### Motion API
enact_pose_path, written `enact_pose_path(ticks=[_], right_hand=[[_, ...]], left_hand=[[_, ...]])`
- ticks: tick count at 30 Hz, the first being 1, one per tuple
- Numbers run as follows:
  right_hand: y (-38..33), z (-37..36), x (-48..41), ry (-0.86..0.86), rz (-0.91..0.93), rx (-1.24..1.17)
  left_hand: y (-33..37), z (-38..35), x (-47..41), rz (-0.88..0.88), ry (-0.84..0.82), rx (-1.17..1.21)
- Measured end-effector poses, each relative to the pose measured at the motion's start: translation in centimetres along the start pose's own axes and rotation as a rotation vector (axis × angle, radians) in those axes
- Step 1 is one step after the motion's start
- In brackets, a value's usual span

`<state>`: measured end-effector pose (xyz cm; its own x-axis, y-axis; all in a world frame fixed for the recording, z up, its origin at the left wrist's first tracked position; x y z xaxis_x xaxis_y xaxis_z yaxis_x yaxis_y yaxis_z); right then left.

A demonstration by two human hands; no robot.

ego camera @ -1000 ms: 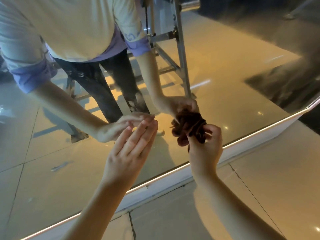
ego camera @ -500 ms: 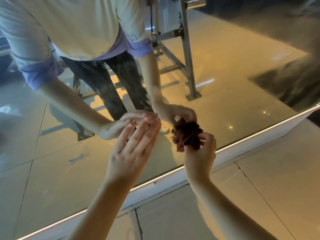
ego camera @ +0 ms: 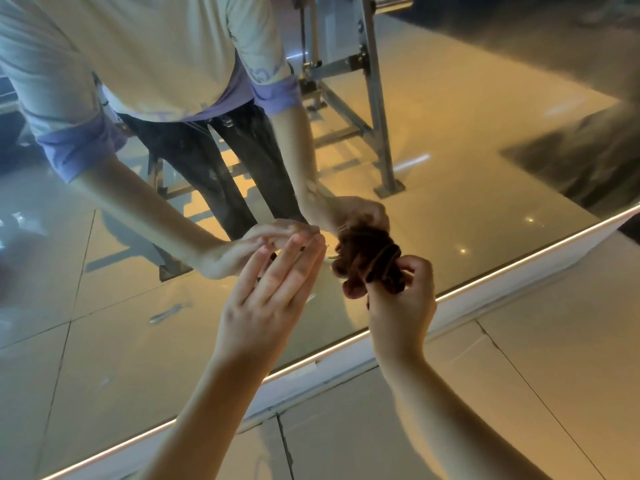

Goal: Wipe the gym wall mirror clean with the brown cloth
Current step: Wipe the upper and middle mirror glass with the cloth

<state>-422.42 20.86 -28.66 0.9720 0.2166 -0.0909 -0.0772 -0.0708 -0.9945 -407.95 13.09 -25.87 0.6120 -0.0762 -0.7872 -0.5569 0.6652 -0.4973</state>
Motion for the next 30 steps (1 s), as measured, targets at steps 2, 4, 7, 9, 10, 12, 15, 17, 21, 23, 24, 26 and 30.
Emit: enact_pose_path(ticks=[2,4,7,9,10,12,15,17,21,23,24,26,30], right_hand=[[0.6,0.0,-0.4,0.063,-0.091,0.013],[1.2,-0.2,0.7,0.064,-0.159,0.078],[0.7,-0.6,2.5,-0.091,-0.045,0.108],[0.1,-0.5,2.0,-0.143,-0.014,0.064],[0.2,-0.5,1.5,-0.106,-0.031,0.041],[0.5,-0.4,0.8,0.031,-0.109,0.032],[0.5,-1.0,2.6,0.061,-0.150,0.078],[-0.1,-1.3,4.0,-0.072,-0.094,0.062],[-0.2,-1.3,2.9,-0.040,-0.097,0.010],[0.4,-1.4,3.1,0.037,-0.117,0.035],[0.7,-1.6,3.6,0.045,-0.143,0.059],[0.8,-1.9,4.9,-0.017,-0.165,0.095],[-0.4,-1.6,3.8,-0.071,-0.078,0.008]], left_hand=[[-0.1,0.1,0.1,-0.004,-0.003,0.005],[-0.3,0.2,0.3,-0.015,-0.008,-0.006],[-0.5,0.4,0.6,-0.026,-0.006,-0.032],[-0.6,0.5,0.7,-0.023,-0.002,-0.041],[-0.7,0.6,0.7,-0.019,-0.003,-0.038],[-0.9,0.8,0.8,-0.009,-0.002,-0.022],[-1.0,0.9,0.8,-0.011,0.000,-0.019],[-1.1,0.9,0.9,-0.019,0.003,-0.029],[-1.5,1.3,0.9,-0.010,0.001,-0.046],[-1.9,1.6,1.0,-0.002,-0.016,-0.044],[-2.0,1.8,1.0,0.001,-0.023,-0.046],[-2.3,2.0,1.2,0.002,-0.025,-0.053],[-2.5,2.1,1.5,0.019,-0.018,-0.053]])
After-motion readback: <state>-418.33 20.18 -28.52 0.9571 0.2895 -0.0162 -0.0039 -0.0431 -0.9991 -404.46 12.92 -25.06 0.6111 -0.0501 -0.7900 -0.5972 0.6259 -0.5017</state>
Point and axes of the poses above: each hand's wrist, its own x-axis away from the middle knuckle, its own z-axis out of the back of the hand, y = z × x, the point moved 1 cm from there along -x, towards the middle knuckle, and after that the axes turned 12 degrees about y, right-handed, at the moved point
